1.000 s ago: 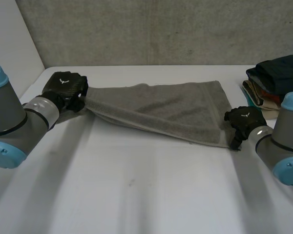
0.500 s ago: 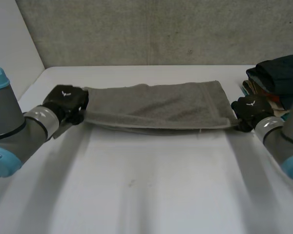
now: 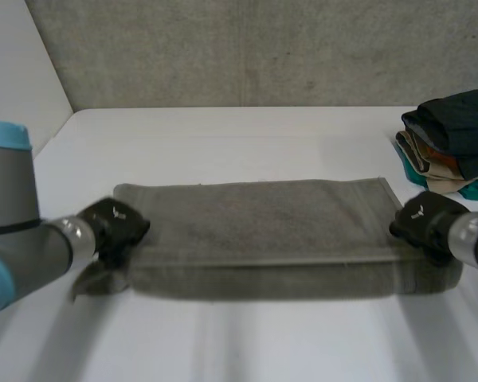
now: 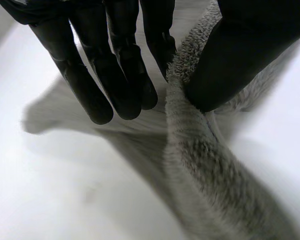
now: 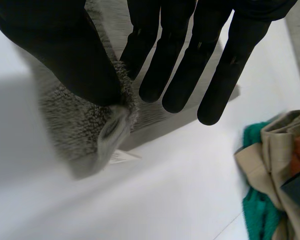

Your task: Fold the laundry.

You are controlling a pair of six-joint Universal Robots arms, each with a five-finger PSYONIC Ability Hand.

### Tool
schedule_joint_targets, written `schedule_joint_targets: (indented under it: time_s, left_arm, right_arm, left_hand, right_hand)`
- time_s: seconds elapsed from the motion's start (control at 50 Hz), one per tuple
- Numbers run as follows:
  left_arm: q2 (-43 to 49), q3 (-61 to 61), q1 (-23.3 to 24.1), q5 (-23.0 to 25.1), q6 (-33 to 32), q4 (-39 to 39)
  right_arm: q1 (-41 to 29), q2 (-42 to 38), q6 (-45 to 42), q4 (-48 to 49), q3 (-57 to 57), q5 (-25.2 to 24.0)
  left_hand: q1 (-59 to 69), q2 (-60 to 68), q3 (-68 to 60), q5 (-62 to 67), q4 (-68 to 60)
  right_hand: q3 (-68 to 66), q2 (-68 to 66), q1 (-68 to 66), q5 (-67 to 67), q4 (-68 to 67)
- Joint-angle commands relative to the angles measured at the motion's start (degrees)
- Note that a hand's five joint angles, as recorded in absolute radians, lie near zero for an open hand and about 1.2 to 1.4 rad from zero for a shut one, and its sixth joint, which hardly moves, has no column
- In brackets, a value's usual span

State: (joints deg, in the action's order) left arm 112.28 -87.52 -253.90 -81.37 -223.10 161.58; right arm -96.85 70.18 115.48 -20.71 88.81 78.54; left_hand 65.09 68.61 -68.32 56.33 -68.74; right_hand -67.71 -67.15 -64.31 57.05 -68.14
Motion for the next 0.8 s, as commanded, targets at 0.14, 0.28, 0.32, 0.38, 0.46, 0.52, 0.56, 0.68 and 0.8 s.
schedule_joint_targets:
  time_s: [0.14,0.28,0.32,0.38,0.46,0.52,0.56,0.68,0.8]
  left_arm:
    - [21.03,28.09,1.92,-2.03,0.39,7.87]
    - [30.18,42.42,3.50,-3.00,1.09,8.22]
    - [32.63,46.36,3.85,-3.79,1.44,7.87]
    - [34.66,49.19,4.20,-4.93,1.44,7.26]
    - [35.81,51.83,5.08,-6.95,2.14,6.99]
    - [34.68,52.19,5.35,-6.34,3.20,8.04]
    - [32.22,51.84,5.43,-6.08,4.87,9.53]
    - [24.76,46.85,5.08,-6.69,10.05,13.66]
    - [19.47,38.14,4.64,-5.73,11.55,15.08]
  right_arm:
    - [-5.01,-19.19,10.29,20.79,-19.19,6.36]
    - [-6.15,-27.90,10.38,30.20,-27.54,7.24]
    - [-6.33,-30.18,10.38,32.12,-29.74,7.50]
    - [-6.51,-32.29,10.29,33.54,-31.59,7.50]
    - [-6.77,-35.28,10.56,35.74,-34.14,8.99]
    - [-6.68,-35.99,11.26,37.14,-35.90,11.71]
    - [-6.68,-35.03,13.36,37.59,-35.99,13.39]
    - [-6.51,-29.15,22.40,38.11,-31.35,13.22]
    - [-6.59,-24.92,26.20,38.82,-25.27,12.16]
  left_hand:
    - [14.91,11.39,-11.68,13.67,-11.26]
    - [14.91,11.39,-11.68,13.67,-11.26]
    - [14.91,11.39,-11.68,13.67,-11.26]
    - [14.91,11.39,-11.68,13.67,-11.26]
    - [-55.09,-58.61,58.32,-56.33,58.74]
    - [-55.09,-58.61,58.32,-56.33,58.74]
    - [-55.09,-58.61,58.32,-56.33,58.74]
    - [-55.09,-58.61,58.32,-56.33,58.74]
    - [-55.09,-58.61,58.32,-56.33,58.74]
  right_hand:
    - [-12.29,-12.85,-15.69,12.95,-11.86]
    - [-12.29,-12.85,-15.69,12.95,-11.86]
    - [-12.29,-12.85,-15.69,12.95,-11.86]
    - [-12.29,-12.85,-15.69,12.95,-11.86]
    - [57.71,57.15,54.31,-57.05,58.14]
    - [57.71,57.15,54.31,-57.05,58.14]
    - [57.71,57.15,54.31,-57.05,58.14]
    - [57.71,57.15,54.31,-57.05,58.14]
    - [57.71,57.15,54.31,-57.05,58.14]
